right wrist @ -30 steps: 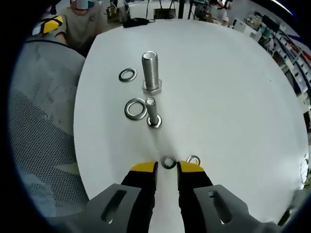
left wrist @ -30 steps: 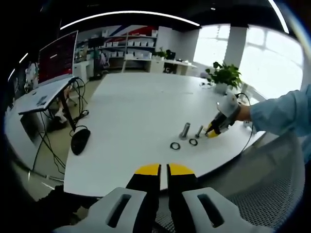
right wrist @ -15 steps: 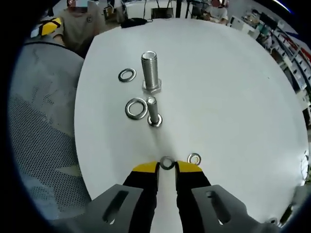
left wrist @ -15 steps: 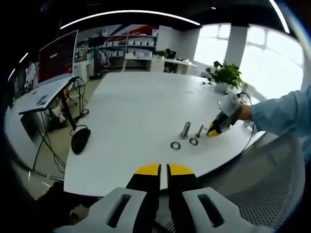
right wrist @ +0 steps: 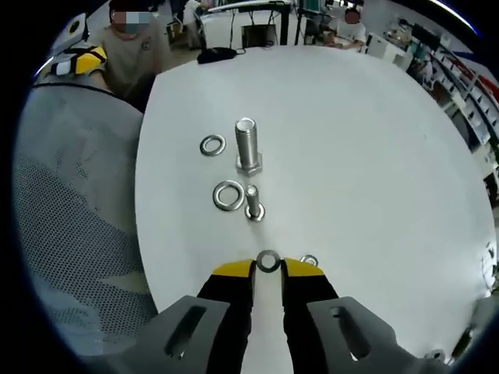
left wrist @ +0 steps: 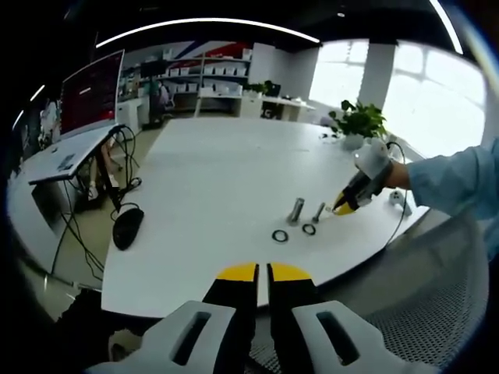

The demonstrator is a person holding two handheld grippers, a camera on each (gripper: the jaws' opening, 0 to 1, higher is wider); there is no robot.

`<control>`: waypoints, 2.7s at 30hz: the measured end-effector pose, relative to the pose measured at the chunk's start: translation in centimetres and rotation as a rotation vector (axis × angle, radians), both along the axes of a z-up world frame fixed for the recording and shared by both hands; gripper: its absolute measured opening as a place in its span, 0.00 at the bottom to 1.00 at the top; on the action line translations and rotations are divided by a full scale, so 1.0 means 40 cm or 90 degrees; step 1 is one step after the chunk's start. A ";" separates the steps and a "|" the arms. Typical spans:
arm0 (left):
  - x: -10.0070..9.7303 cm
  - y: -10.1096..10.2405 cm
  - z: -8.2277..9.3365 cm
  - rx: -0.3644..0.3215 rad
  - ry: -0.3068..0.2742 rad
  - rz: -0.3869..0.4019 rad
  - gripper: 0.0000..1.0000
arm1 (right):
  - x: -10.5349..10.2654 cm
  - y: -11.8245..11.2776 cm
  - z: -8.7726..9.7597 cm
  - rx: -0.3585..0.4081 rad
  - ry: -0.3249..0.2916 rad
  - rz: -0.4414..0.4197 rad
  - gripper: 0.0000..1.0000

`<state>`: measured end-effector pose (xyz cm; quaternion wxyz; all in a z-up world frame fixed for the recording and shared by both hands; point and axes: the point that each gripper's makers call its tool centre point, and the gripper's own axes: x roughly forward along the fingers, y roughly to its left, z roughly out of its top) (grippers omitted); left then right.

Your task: Place the washer onto the threaded stud by aligning its center hole with the stud, sliding it down to the base, and recovering from edge contact or off-axis alignment until the washer reaches the visible bottom stop.

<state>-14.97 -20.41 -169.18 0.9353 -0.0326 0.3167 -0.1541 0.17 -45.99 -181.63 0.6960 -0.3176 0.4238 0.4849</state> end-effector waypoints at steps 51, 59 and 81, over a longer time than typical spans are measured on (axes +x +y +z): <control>0.000 -0.001 0.001 -0.001 -0.002 -0.001 0.02 | 0.008 0.116 0.057 0.055 -0.028 0.029 0.15; -0.001 -0.001 0.001 -0.001 -0.001 0.000 0.02 | 0.002 0.118 0.038 0.043 -0.024 0.034 0.15; -0.002 -0.002 -0.003 -0.001 0.005 -0.004 0.02 | -0.003 0.116 -0.047 -0.008 -0.004 0.047 0.14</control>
